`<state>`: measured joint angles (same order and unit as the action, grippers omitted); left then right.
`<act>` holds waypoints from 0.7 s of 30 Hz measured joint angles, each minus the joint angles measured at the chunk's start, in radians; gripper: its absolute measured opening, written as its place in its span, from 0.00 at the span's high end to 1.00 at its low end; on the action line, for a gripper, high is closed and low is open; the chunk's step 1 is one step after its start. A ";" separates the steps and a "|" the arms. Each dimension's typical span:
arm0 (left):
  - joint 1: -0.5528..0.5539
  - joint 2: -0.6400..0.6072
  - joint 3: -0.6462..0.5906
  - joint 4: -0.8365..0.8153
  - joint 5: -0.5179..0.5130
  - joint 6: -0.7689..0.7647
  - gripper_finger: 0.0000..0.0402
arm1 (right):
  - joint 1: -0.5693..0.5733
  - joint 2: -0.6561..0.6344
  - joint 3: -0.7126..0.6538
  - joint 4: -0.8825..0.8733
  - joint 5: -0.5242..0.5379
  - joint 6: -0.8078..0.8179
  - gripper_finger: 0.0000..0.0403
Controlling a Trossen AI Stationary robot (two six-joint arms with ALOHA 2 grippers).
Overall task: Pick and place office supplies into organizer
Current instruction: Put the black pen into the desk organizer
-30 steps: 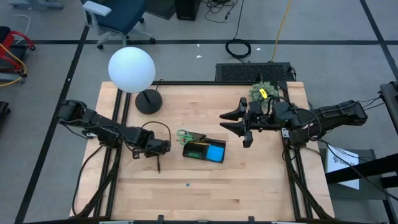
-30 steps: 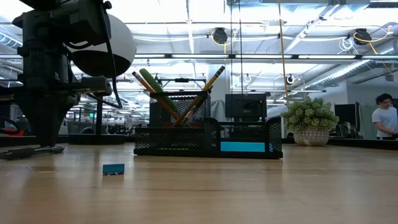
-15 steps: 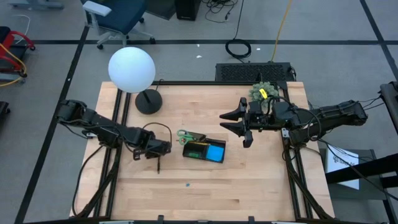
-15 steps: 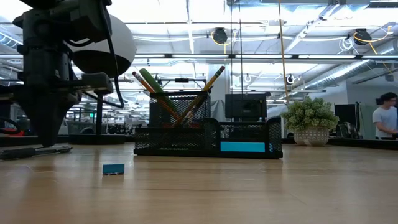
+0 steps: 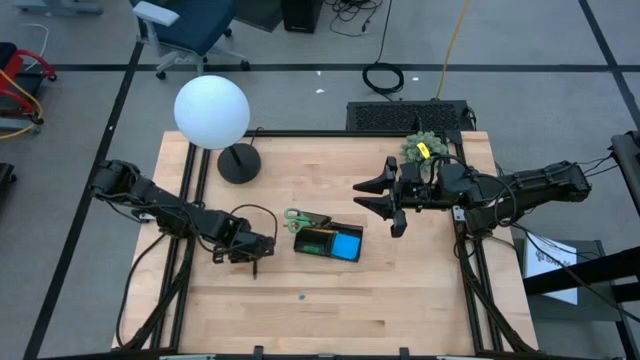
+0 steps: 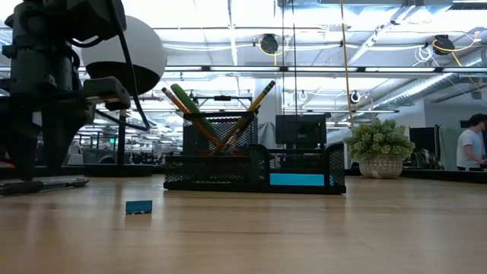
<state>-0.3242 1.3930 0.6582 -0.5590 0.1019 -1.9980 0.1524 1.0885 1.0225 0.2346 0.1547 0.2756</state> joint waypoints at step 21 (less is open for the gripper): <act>-0.006 0.071 0.003 0.043 -0.010 0.003 0.66 | 0.000 0.000 0.000 0.000 0.000 0.000 0.65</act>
<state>-0.3298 1.4643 0.6612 -0.5161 0.0924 -1.9950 0.1524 1.0885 1.0225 0.2348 0.1550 0.2756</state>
